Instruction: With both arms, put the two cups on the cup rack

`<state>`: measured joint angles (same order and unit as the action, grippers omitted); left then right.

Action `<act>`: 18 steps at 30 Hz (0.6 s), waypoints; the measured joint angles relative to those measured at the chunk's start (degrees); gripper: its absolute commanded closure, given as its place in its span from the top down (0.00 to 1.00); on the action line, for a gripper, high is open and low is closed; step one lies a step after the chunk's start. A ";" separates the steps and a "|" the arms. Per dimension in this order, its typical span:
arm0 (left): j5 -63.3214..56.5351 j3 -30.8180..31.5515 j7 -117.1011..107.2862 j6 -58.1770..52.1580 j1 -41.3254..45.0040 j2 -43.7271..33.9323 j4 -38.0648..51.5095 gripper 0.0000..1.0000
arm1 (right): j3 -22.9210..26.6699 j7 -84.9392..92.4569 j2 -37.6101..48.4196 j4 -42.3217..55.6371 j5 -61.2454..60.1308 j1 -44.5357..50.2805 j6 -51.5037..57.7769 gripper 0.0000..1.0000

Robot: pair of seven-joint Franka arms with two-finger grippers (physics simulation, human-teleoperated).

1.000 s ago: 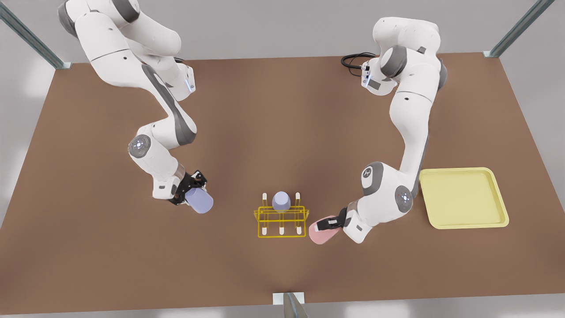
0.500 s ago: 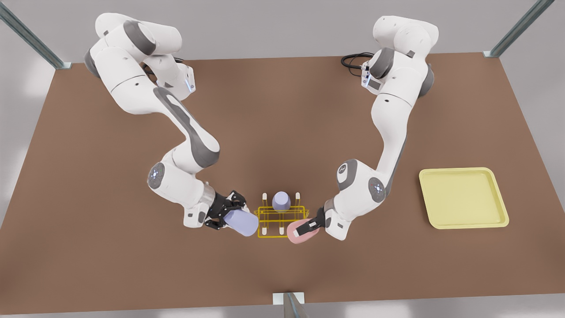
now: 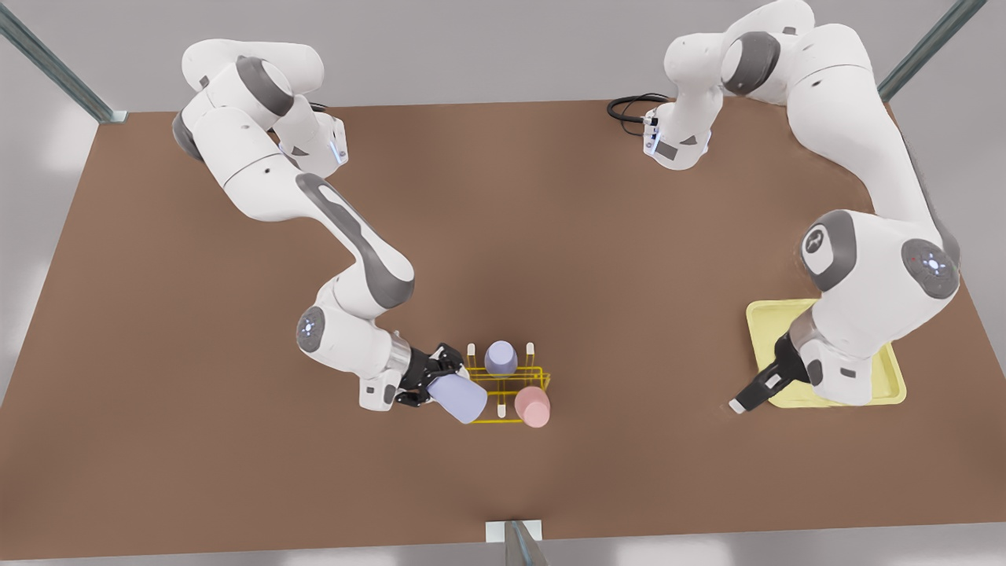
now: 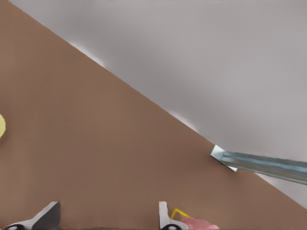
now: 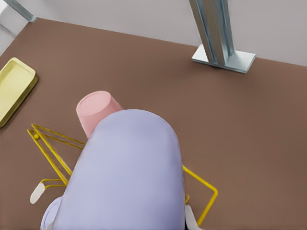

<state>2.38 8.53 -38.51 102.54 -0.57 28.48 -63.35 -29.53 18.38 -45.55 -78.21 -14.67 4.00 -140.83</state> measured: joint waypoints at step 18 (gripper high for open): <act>-4.63 -5.81 31.86 -23.58 -3.90 -10.25 -17.65 1.00 | 1.26 -3.33 -2.31 7.09 0.26 -0.48 5.42 0.77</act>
<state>-2.25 2.72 -6.66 78.96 -4.47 18.23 -81.01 -28.27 15.06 -47.87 -71.12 -14.41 3.52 -135.41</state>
